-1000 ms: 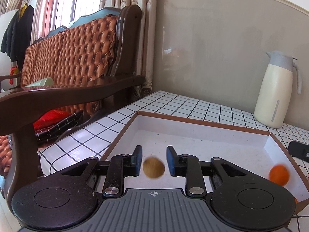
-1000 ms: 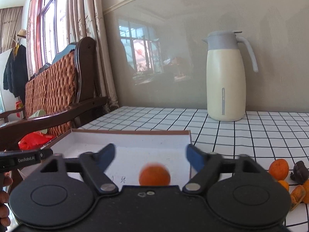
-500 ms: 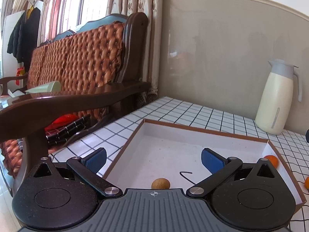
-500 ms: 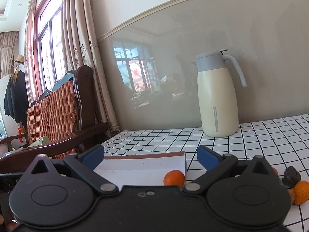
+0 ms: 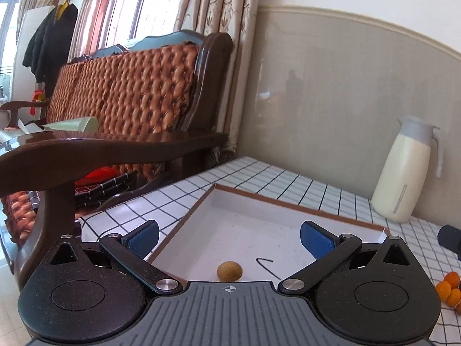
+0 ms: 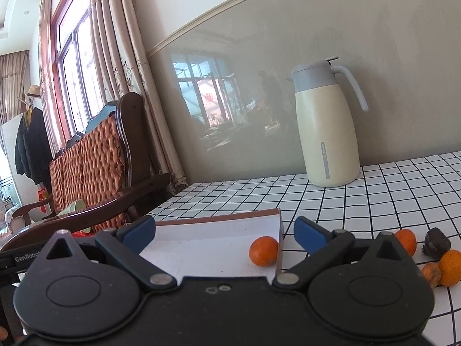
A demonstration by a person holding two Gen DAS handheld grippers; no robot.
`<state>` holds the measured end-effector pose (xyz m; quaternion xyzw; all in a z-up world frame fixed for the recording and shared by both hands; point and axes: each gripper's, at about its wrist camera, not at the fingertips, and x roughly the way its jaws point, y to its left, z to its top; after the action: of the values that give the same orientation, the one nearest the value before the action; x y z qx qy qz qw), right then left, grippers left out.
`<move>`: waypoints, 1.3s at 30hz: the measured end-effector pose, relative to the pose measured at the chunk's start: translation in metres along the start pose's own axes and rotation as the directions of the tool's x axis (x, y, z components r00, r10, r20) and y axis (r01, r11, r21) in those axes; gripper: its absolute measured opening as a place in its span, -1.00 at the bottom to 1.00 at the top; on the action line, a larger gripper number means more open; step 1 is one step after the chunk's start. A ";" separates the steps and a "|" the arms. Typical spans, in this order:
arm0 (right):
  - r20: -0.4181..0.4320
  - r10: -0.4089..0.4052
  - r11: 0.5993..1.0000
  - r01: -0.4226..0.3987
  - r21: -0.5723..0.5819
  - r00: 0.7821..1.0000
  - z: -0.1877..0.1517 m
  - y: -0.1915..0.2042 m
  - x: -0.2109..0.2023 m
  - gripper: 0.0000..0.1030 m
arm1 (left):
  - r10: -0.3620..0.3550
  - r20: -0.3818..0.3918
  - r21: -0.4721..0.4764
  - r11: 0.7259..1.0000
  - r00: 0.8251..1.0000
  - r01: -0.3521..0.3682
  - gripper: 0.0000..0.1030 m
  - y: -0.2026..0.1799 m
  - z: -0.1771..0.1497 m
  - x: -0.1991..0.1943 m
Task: Organize fruits
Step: 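Move both open tools back toward the fruit pile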
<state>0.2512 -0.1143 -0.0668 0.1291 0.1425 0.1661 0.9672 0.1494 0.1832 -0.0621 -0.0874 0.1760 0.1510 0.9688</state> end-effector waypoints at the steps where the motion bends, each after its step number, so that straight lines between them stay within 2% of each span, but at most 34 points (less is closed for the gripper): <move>1: -0.001 0.002 1.000 -0.002 -0.001 1.000 0.000 0.000 -0.002 0.88 | -0.003 -0.017 0.016 1.000 1.000 0.003 1.00 -0.002 0.001 0.000; 4: 0.001 0.004 1.000 -0.004 -0.017 1.000 -0.001 -0.001 -0.009 0.88 | -0.020 -0.066 0.060 0.998 0.998 0.024 1.00 -0.012 -0.001 0.000; 6: 0.001 -0.002 1.000 0.002 -0.026 1.000 0.000 -0.004 -0.014 0.88 | -0.010 -0.071 0.114 0.993 0.997 0.018 1.00 -0.023 -0.001 -0.005; 8: 0.002 -0.006 1.000 0.006 -0.030 1.000 0.000 -0.008 -0.020 0.88 | -0.035 -0.064 0.146 0.988 0.997 0.044 1.00 -0.034 0.001 -0.012; 10: 0.005 -0.016 0.999 0.016 -0.037 1.000 0.002 -0.013 -0.027 0.88 | -0.083 -0.052 0.142 0.986 0.995 0.090 1.00 -0.040 0.001 -0.019; 15: 0.017 -0.057 0.997 0.058 -0.055 0.998 0.003 -0.029 -0.045 0.88 | -0.146 -0.015 0.100 0.984 0.989 0.147 1.00 -0.052 -0.004 -0.030; 20: 0.019 -0.098 0.993 0.099 -0.058 0.995 0.003 -0.049 -0.060 0.88 | -0.170 -0.008 0.135 0.976 0.985 0.170 1.00 -0.074 -0.014 -0.034; 25: 0.014 -0.143 0.988 0.144 -0.052 0.990 0.000 -0.066 -0.072 0.88 | -0.242 0.013 0.208 0.950 0.970 0.234 1.00 -0.105 -0.024 -0.043; 29: 0.014 -0.177 0.982 0.177 -0.061 0.984 -0.002 -0.077 -0.081 0.88 | -0.300 -0.025 0.255 0.920 0.954 0.296 1.00 -0.133 -0.032 -0.045; 39: 0.026 -0.283 0.957 0.284 -0.052 0.959 -0.005 -0.108 -0.104 0.77 | -0.383 -0.063 0.316 0.869 0.922 0.382 1.00 -0.185 -0.045 -0.047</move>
<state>0.1868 -0.2492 -0.0790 0.0820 0.1460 0.0283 0.9855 0.1536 -0.0133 -0.0654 0.0389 0.1768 -0.0743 0.9807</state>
